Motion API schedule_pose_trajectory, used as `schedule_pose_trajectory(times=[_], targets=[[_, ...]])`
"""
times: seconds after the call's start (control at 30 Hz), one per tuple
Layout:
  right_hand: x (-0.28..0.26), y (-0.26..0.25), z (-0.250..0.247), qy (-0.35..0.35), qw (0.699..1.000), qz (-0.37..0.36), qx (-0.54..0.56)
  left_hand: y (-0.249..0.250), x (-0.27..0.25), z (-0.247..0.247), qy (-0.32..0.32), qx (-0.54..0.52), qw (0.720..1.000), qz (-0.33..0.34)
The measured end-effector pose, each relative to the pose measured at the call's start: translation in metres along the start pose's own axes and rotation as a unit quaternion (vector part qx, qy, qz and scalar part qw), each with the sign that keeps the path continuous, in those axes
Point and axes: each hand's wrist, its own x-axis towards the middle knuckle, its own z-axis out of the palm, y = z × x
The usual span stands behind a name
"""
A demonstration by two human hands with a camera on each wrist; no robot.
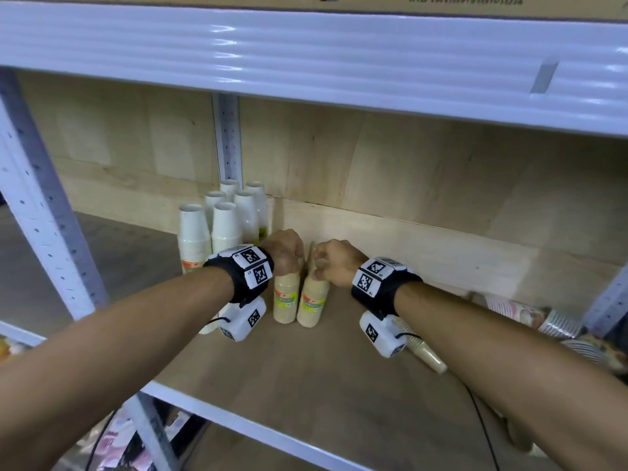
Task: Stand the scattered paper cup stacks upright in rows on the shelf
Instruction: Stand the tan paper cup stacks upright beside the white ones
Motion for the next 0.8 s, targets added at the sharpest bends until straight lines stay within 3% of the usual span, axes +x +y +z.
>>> schedule_pose_trajectory(times=[0.33,0.5,0.8], targets=[[0.004,-0.002,0.003,0.014,1.0,-0.006,0.005,-0.014,0.006,0.008,0.024,-0.017,1.0,0.007],[-0.002,0.006,-0.008,0.005,0.999,-0.017,-0.049,-0.011,0.013,-0.003,0.042,-0.038,0.998,0.001],[-0.037,0.054,-0.046,0.003,0.994,0.06,-0.093,0.033,0.026,-0.001,0.039,-0.064,0.996,0.055]])
